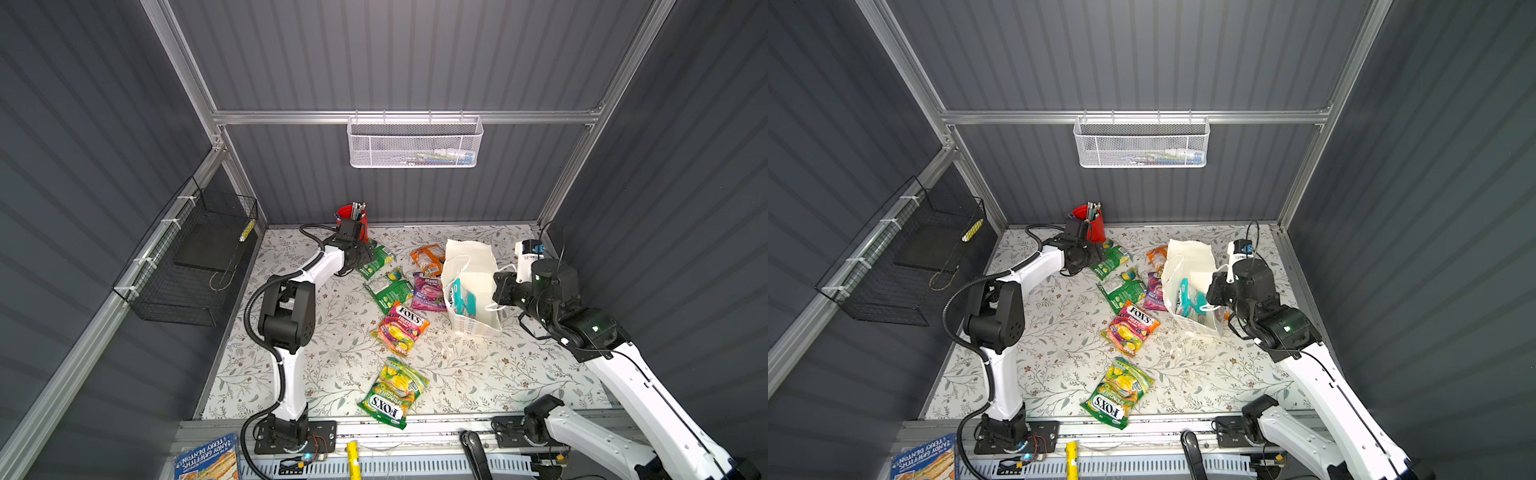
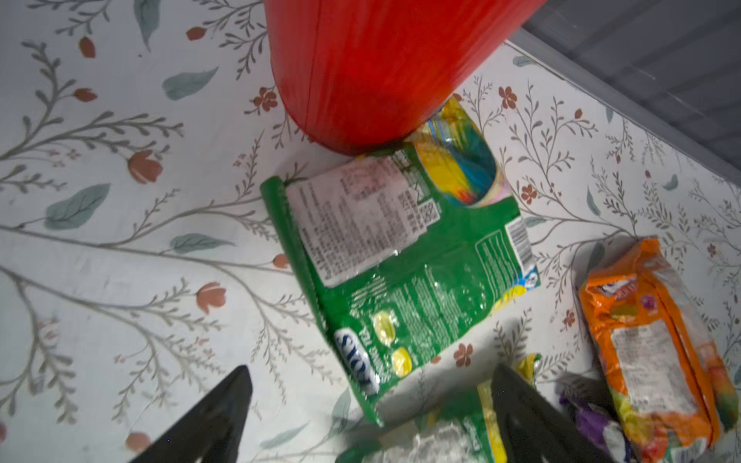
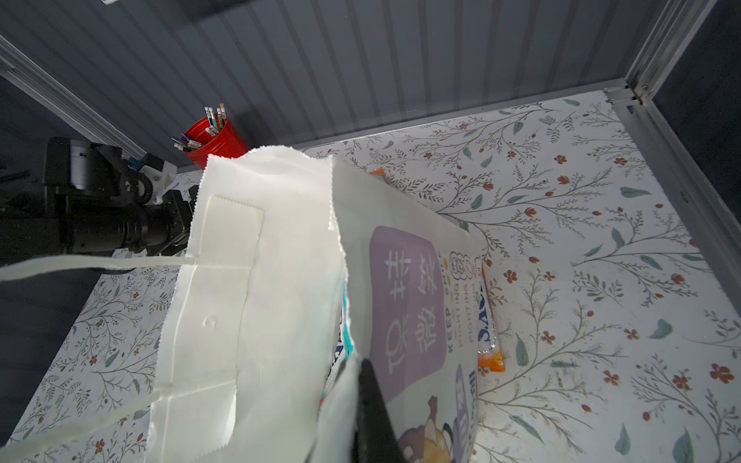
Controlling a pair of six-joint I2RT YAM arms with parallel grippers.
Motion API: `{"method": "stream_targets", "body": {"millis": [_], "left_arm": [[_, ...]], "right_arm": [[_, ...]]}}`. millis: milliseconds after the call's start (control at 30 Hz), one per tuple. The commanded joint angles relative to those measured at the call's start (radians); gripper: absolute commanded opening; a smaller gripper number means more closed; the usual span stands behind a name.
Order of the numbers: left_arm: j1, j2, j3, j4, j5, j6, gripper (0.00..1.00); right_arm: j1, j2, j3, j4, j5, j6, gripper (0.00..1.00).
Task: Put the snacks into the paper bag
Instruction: 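Move the left gripper to the green chip packet beside the red cup, then grasp the green chip packet with the left gripper and lift it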
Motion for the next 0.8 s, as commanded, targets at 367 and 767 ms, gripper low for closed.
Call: {"method": "stream_targets", "body": {"millis": [367, 767], "left_arm": [[0.012, 0.155, 0.112, -0.071, 0.07, -0.053, 0.87], [0.017, 0.17, 0.067, -0.02, 0.06, -0.067, 0.48]], "right_arm": [[-0.004, -0.029, -0.019, 0.01, -0.022, -0.004, 0.0], [-0.004, -0.03, -0.021, 0.012, -0.026, -0.002, 0.0]]}}
